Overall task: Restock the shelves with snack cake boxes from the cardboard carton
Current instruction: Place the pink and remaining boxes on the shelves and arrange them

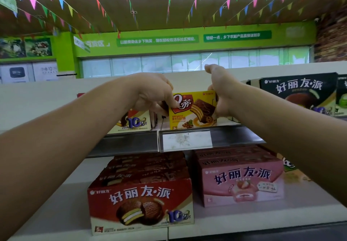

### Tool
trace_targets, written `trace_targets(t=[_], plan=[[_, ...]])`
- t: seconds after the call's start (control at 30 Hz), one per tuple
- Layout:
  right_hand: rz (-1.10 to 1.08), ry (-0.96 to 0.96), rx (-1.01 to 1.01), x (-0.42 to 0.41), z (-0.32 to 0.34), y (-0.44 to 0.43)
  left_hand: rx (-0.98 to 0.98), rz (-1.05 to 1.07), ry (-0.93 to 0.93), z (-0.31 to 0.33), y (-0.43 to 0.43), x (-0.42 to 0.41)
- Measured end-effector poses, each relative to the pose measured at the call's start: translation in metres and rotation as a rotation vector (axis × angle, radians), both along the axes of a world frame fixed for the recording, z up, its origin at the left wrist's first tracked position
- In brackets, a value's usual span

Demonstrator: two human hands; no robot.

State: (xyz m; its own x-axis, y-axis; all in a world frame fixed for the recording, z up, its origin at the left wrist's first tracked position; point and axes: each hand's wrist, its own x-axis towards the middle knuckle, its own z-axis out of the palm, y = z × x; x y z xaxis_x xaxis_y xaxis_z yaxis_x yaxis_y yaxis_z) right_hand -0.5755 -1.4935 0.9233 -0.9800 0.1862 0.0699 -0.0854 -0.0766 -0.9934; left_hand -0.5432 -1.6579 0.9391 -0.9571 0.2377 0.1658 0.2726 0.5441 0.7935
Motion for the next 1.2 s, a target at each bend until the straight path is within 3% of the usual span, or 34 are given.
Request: trace_targets(t=[0.2,0.53,0.97,1.2], plan=[[-0.002,-0.001,0.025,0.000,-0.003,0.005,0.050,-0.031,-0.136,0.005,-0.012,-0.001],[0.038,0.039,-0.045,0.012,-0.010,0.000,0.258,-0.044,-0.186,0.004,-0.005,0.003],[0.132,0.028,-0.012,0.025,-0.013,-0.001,0.249,-0.035,-0.173,0.004,-0.002,0.004],[0.071,0.380,0.315,0.062,0.000,0.018,0.169,0.051,-0.025,0.023,-0.011,0.013]])
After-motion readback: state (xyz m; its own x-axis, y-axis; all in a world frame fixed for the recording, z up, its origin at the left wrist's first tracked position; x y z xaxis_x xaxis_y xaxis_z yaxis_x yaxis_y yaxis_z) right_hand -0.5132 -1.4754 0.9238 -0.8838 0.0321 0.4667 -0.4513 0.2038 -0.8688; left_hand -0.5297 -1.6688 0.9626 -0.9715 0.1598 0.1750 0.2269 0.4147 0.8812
